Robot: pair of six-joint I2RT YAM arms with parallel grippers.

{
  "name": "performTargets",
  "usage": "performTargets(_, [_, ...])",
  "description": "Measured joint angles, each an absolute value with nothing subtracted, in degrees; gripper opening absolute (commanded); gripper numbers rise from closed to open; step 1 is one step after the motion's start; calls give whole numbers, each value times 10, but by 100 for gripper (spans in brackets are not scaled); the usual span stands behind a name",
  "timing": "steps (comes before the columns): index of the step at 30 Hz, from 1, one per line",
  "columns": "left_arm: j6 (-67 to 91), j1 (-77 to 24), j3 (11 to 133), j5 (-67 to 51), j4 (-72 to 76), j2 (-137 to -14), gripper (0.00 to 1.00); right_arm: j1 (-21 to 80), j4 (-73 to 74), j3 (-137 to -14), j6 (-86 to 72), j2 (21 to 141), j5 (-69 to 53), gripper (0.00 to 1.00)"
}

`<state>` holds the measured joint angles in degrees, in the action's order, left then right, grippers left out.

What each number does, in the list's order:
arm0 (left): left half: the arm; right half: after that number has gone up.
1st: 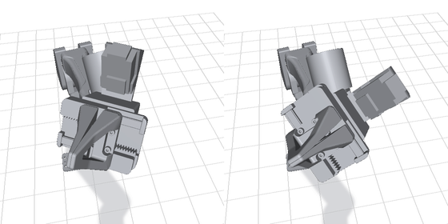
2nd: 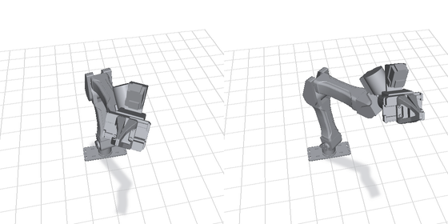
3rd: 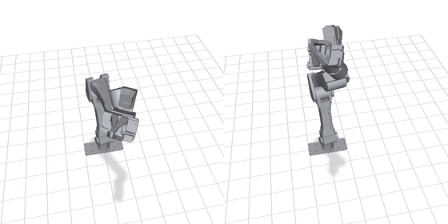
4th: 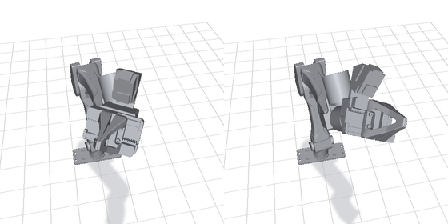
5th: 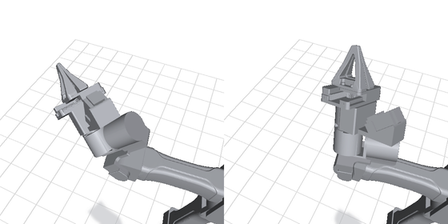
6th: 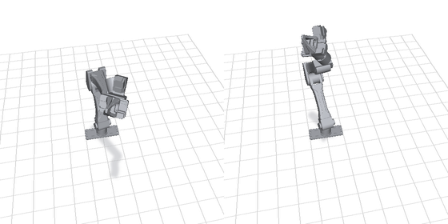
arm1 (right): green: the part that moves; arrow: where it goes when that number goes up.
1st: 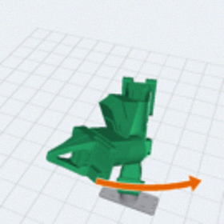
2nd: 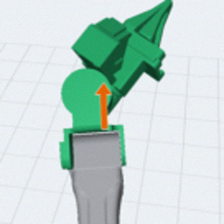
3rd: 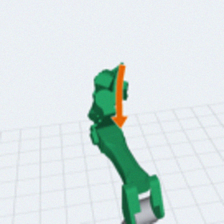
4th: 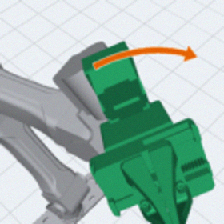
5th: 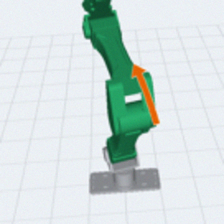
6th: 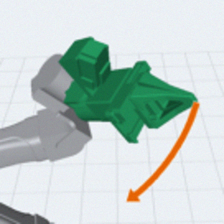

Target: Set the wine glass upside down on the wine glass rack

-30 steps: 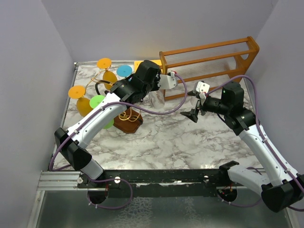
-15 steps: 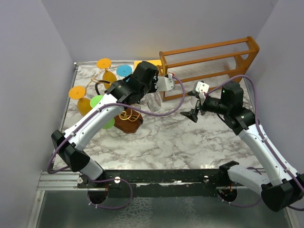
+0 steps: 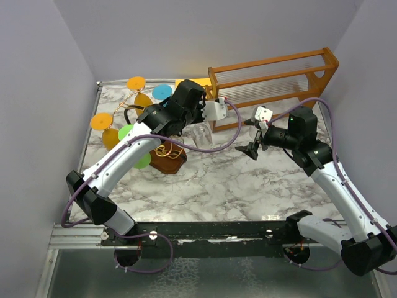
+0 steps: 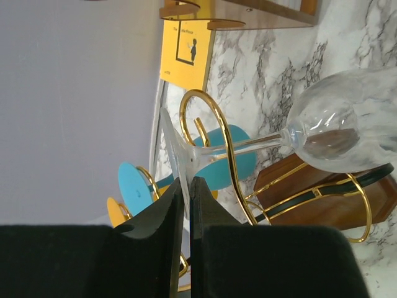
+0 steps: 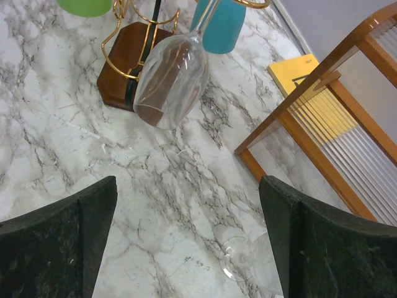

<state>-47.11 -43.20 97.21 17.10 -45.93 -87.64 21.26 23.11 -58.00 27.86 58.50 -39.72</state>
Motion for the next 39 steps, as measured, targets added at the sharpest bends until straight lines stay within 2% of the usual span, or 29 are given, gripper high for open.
performTargets(12, [-454,-430,1019,125,-462,-890,0,213,231,-580,279,585,-397,96])
performTargets(24, [-447,-430,1030,180,-434,-933,0,212,231,-580,279,585,-397,96])
performTargets(39, [-462,-430,1028,208,-457,-917,0,210,231,-580,280,585,-397,96])
